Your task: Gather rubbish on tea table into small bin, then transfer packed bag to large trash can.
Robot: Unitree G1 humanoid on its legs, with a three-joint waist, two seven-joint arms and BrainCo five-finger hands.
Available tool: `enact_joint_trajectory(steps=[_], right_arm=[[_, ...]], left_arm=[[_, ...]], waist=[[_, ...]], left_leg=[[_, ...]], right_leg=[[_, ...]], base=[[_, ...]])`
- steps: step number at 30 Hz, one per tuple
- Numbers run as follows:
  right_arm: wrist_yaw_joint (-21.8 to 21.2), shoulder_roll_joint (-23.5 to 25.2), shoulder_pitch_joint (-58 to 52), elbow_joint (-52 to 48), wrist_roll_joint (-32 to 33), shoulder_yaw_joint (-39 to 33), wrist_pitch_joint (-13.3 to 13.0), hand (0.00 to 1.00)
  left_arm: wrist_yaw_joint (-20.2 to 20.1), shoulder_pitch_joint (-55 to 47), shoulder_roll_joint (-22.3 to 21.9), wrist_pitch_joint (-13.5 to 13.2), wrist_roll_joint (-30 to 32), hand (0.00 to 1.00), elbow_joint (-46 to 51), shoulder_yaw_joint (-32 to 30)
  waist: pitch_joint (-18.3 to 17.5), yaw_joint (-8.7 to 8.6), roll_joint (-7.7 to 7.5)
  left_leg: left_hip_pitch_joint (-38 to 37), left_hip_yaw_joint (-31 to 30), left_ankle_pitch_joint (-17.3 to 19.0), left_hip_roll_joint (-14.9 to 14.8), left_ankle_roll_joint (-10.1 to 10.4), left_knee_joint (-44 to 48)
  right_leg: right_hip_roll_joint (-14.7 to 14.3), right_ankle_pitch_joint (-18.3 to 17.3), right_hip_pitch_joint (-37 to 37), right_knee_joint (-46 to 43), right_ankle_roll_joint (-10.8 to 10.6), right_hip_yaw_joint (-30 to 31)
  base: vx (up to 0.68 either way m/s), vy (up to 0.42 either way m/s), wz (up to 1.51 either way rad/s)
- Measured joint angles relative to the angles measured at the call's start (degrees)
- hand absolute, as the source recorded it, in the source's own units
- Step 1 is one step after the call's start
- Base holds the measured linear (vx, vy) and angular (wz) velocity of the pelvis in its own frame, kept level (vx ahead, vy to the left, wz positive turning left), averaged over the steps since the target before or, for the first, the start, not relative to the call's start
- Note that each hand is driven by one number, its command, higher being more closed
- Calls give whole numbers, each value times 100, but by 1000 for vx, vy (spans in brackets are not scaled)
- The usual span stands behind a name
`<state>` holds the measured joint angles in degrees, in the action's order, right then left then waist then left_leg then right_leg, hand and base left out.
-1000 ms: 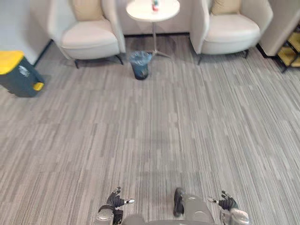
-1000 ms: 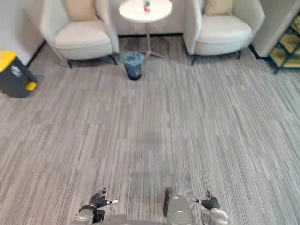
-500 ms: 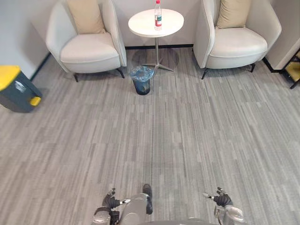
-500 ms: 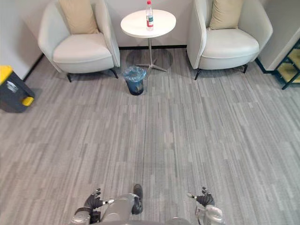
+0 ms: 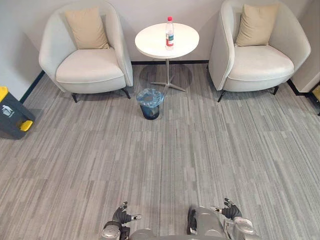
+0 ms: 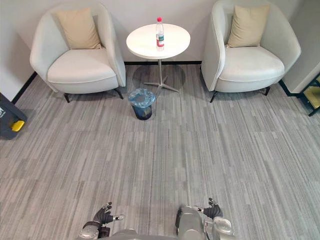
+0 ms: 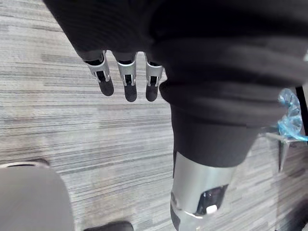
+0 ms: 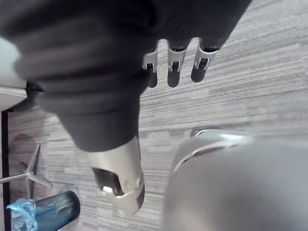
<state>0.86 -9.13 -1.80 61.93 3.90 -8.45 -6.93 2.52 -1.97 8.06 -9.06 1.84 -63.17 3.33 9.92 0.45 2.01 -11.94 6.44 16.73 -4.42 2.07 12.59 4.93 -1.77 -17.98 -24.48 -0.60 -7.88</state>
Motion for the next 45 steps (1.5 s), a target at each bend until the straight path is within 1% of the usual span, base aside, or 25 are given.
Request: enact_joint_trajectory(steps=[3,4,5,7,9,13,14,15,16,17,18,20,22,23,24,25,27,28,31,33,35,36,38,42,45], right_arm=[[-1,-87,34,1,2,-15,2,0],[2,-91,0,20,9,-26,5,0],[4,-85,-72,4,12,3,9,0],[10,-31,-154,-49,75,-5,1,0],[12,-24,-150,-45,133,-20,0,0],[11,11,-8,-31,236,-42,2,0],[12,47,-11,-28,237,-127,5,0],[28,53,-28,-28,238,-239,-8,0],[28,-23,-53,-28,237,-217,-14,0],[26,-31,-57,-4,234,-202,-11,0],[19,44,-64,11,221,-121,-8,0],[14,120,-115,7,207,-55,-14,0],[13,138,-107,5,166,-56,-15,0],[9,149,-103,6,118,-55,-15,0],[5,197,-113,16,41,-47,-13,0],[-4,228,-102,24,-9,-49,-11,0],[-4,226,-119,29,-17,-19,-9,0],[-4,212,-96,28,-66,18,-9,0],[-3,181,100,-3,-131,25,-20,0],[-1,129,153,-74,-130,33,-50,0],[4,111,67,-84,-134,59,-47,0],[2,36,-27,-25,-175,55,-38,0],[5,-55,-20,-22,-181,55,-26,0],[6,-64,-248,1,-176,54,-2,0],[18,-43,-286,-43,-161,47,-8,0]], left_arm=[[-12,-2,-116,-15,8,0,4,-69],[-38,48,-195,-11,6,0,5,-160],[-65,52,-277,-13,1,0,49,-312],[-100,52,-276,-20,-2,0,141,-410],[-101,53,-297,-32,-10,0,211,-413],[-100,91,-284,-39,-35,0,303,-495],[-95,100,-280,-41,-64,0,312,-514],[-86,87,-290,-76,-104,0,315,-494],[-87,53,-313,-88,-109,0,295,-467],[-87,50,-314,-86,-122,0,273,-462],[-75,45,-242,-81,-117,0,268,-461],[-91,47,-1,-81,-113,0,257,-456],[-87,64,43,-59,-111,0,158,-445],[-86,56,82,-38,-111,0,134,-427],[-86,11,110,-14,-107,0,84,-337],[-86,5,146,7,-104,0,62,-252],[-81,-67,170,9,-103,0,62,-109],[-79,-71,166,9,-104,0,67,-87],[-75,-46,119,10,-105,0,73,-107],[-73,-59,56,10,-105,0,73,-111],[-82,-92,87,-5,-101,0,77,-108],[-74,-72,52,5,-88,0,6,-122],[-88,-116,-29,-5,-47,0,8,-130],[-102,-28,-252,-13,-8,0,88,-456],[-99,-25,-279,-24,-7,0,162,-602]], waist=[[-94,-2,160],[-31,-24,203],[10,-15,209],[57,47,193],[94,42,171],[125,100,180],[157,99,118],[155,117,95],[138,167,230],[144,220,268],[85,255,164],[2,221,-173],[-26,252,-287],[-25,276,-286],[-25,283,-291],[-21,335,-290],[-11,325,-271],[-3,293,-248],[72,161,-108],[126,51,-9],[97,40,-98],[89,64,-27],[9,53,122],[84,45,202],[123,50,232]], left_leg=[[296,-192,-124,-359,270,831],[729,-348,-337,-520,610,1883],[1141,-426,-580,-753,752,3049],[1584,-94,-487,-1021,594,4195],[1985,290,-336,-1140,354,4494],[2634,635,-266,-820,231,2825],[2629,562,-315,-536,249,2081],[2496,282,-778,-116,474,459],[2439,122,-1018,-92,562,-254],[2429,80,-1415,-123,298,-198],[2437,74,-1512,41,76,-4],[2620,138,-1180,347,-315,560],[2491,302,-807,495,-424,674],[2389,346,-736,509,-444,658],[2117,384,-577,555,-467,639],[1797,449,-479,584,-616,637],[1382,443,-355,625,-674,527],[1021,422,-345,611,-679,310],[681,351,-344,434,-676,144],[468,292,-313,227,-618,118],[277,215,-202,189,-316,119],[127,64,-20,122,-39,128],[141,-21,-97,-133,106,214],[1020,-382,-555,-690,611,2799],[1688,151,-377,-1129,329,4128]], right_leg=[[-242,-524,131,-82,183,-169],[-339,-585,467,121,270,-278],[-445,-670,899,376,345,-336],[-519,-804,1525,676,455,-371],[-548,-838,1976,1052,473,-309],[-456,-830,2406,1499,356,-68],[-334,-874,2506,1543,276,-30],[-195,-1005,2591,1624,96,34],[-283,-1097,2654,1662,11,140],[-314,-1177,2715,1653,-54,231],[-208,-1303,2827,1675,-147,334],[133,-1661,2829,1354,-287,404],[290,-1677,2291,39,-469,912],[298,-1592,2079,-497,-736,1044],[320,-1456,1727,-1485,-1521,1164],[325,-1499,1439,-2407,-1469,1103],[408,-1670,1205,-2967,-1103,708],[413,-1881,962,-2822,-686,204],[279,-2028,565,-1960,-372,-344],[95,-1696,235,-916,-198,-272],[-7,-639,253,424,-193,-27],[-54,31,290,433,20,-45],[-233,-201,327,385,101,-55],[-539,-517,1340,948,347,-459],[-700,-652,2199,1509,384,-547]], base=[[428,-260,9],[380,-258,36],[370,-234,28],[330,-143,8],[318,-81,-5],[285,86,-32],[430,225,-18],[341,221,-28],[338,256,-37],[313,233,-40],[413,235,-21],[470,194,-2],[448,183,-19],[447,182,-28],[478,120,-25],[571,132,-20],[471,47,-2],[444,-3,6],[388,-57,11],[390,-142,19],[395,-187,27],[422,-230,12],[422,-284,10],[317,-241,40],[225,-137,17]])
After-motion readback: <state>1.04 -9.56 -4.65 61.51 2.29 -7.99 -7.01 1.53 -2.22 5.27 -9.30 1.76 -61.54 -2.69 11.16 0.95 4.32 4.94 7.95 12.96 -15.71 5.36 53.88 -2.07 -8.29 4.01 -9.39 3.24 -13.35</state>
